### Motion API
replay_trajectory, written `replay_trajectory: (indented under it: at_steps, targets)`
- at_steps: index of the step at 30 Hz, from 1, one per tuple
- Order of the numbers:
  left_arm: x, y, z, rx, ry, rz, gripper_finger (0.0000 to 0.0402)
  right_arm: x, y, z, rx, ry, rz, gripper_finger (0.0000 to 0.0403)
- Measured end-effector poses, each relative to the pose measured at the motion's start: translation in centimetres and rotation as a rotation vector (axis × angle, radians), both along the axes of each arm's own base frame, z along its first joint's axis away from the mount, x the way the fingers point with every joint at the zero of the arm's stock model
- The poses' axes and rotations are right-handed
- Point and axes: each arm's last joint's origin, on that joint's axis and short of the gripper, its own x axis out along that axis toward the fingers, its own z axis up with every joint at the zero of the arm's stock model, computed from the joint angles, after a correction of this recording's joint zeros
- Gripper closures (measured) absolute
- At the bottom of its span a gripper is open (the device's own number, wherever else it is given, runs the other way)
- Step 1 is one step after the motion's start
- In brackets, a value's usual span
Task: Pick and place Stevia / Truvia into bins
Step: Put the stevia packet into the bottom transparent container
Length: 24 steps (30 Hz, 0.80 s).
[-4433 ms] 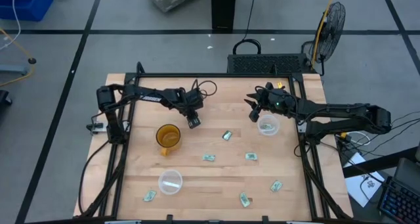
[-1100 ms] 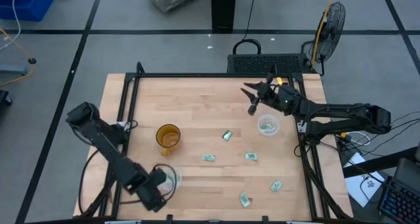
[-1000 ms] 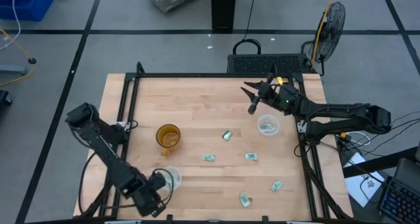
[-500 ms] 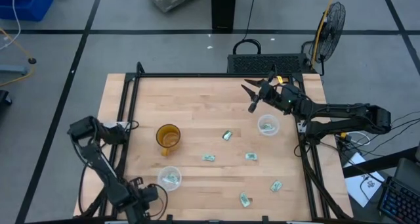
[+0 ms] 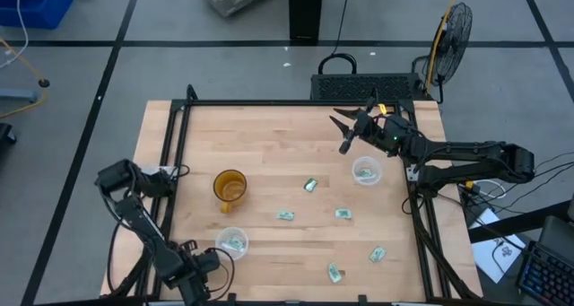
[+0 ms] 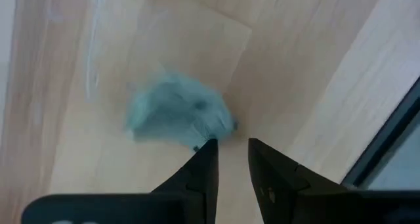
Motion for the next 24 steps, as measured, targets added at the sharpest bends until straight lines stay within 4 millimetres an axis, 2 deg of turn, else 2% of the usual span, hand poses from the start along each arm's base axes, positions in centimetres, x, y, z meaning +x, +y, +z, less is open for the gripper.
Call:
replay_trajectory:
  at_steps: [3,8,18,24]
  targets:
    - [0.5,0.0,0.8,-0.033,-0.014,0.014,0.0312,0.0,0.0,0.0,0.001,0.003,0.000,0.0298]
    - [1.0,0.3,0.9,-0.037,0.004,0.030,0.0312,0.0,0.0,-0.1,0.004,0.010,0.000,0.0298]
    - [0.5,1.1,0.9,0.035,0.068,0.027,0.0312,0.0,0.0,-0.1,0.003,0.009,0.000,0.0298]
    - [0.7,1.3,0.8,0.090,-0.008,0.010,0.0312,0.0,0.0,-0.1,0.003,0.009,0.000,0.0298]
